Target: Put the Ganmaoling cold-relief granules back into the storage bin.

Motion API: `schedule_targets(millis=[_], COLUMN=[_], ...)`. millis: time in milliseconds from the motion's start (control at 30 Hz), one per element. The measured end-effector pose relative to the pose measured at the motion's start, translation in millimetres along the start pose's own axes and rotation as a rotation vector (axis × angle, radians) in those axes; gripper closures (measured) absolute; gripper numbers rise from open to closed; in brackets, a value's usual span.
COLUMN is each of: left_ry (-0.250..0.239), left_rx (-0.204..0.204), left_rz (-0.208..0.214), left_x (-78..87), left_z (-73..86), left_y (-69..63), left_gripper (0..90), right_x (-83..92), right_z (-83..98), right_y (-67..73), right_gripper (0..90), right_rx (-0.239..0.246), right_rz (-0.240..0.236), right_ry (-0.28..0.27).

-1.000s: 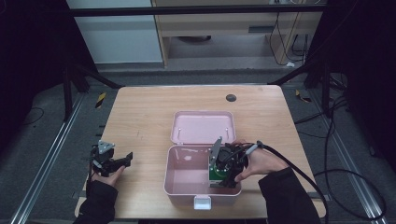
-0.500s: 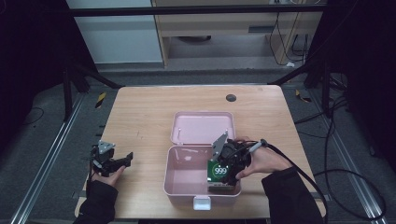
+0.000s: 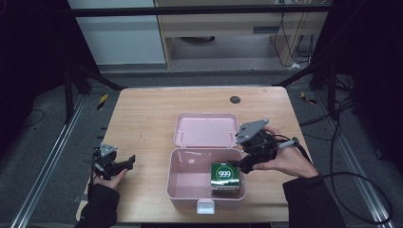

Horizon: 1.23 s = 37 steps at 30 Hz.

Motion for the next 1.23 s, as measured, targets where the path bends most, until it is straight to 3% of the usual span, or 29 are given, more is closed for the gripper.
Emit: schedule_targets(millis=[33,67,100,200,300,433,467,500,533,567,700,733,1000,1233], left_ry=[0.001,0.001,0.001,0.003,0.004,0.006,0.007,0.007,0.007,0.008,0.016,0.016,0.02,0.028], left_rx=[0.0,0.0,-0.001,-0.005,-0.006,-0.007,-0.008,-0.008,-0.009,-0.009,-0.016,-0.016,-0.023,-0.028], left_rz=[-0.001,0.0,0.0,0.002,0.003,0.004,0.005,0.005,0.006,0.006,0.007,0.007,0.011,0.011], left_x=[-0.1,-0.1,-0.2,-0.5,-0.6,-0.7,-0.7,-0.6,-0.7,-0.7,-1.2,-1.2,-1.3,-4.2], left_z=[0.1,0.1,0.1,0.4,0.6,0.8,0.9,0.9,0.9,1.0,2.1,2.1,2.6,3.8], left_y=[0.0,0.0,-0.1,-0.9,-1.2,-1.6,-1.7,-1.9,-2.0,-2.2,-2.9,-2.9,-3.7,-3.5], left_gripper=[21.0,21.1,21.1,22.2,22.7,24.1,24.1,24.5,25.2,25.2,26.9,27.4,30.3,30.0], right_x=[6.2,8.7,8.7,16.1,18.4,17.4,17.4,16.5,14.2,14.2,5.6,5.6,-17.0,-22.2], right_z=[8.7,13.5,13.5,29.9,38.9,65.4,65.4,70.8,81.5,81.5,111.3,111.3,168.5,198.8], right_y=[-8.1,-11.5,-11.5,-17.2,-18.6,-21.0,-21.0,-22.0,-23.0,-23.0,-25.5,-25.5,-24.2,-25.8], right_gripper=[13.3,12.1,12.1,10.6,10.0,8.1,8.1,8.1,8.1,8.1,7.3,7.3,5.9,5.6], right_rx=[-0.048,-0.063,-0.063,-0.131,-0.155,-0.234,-0.234,-0.254,-0.304,-0.304,-0.379,-0.379,-0.53,-0.603], right_rz=[0.062,0.088,0.088,0.148,0.178,0.238,0.238,0.252,0.266,0.266,0.325,0.325,0.373,0.426], right_ry=[0.004,0.004,0.004,-0.032,-0.049,-0.059,-0.059,-0.06,-0.065,-0.065,-0.034,-0.034,0.027,0.071])
Point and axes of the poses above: each handheld gripper's, and its own axes: x roughly backward along the jaws, z roughly out of its underside, y roughly to its left, the point moved 8 cm from there along -x, roughly forward along the jaws, and after that the axes turned 12 degrees about x, right-handed, at the moved point
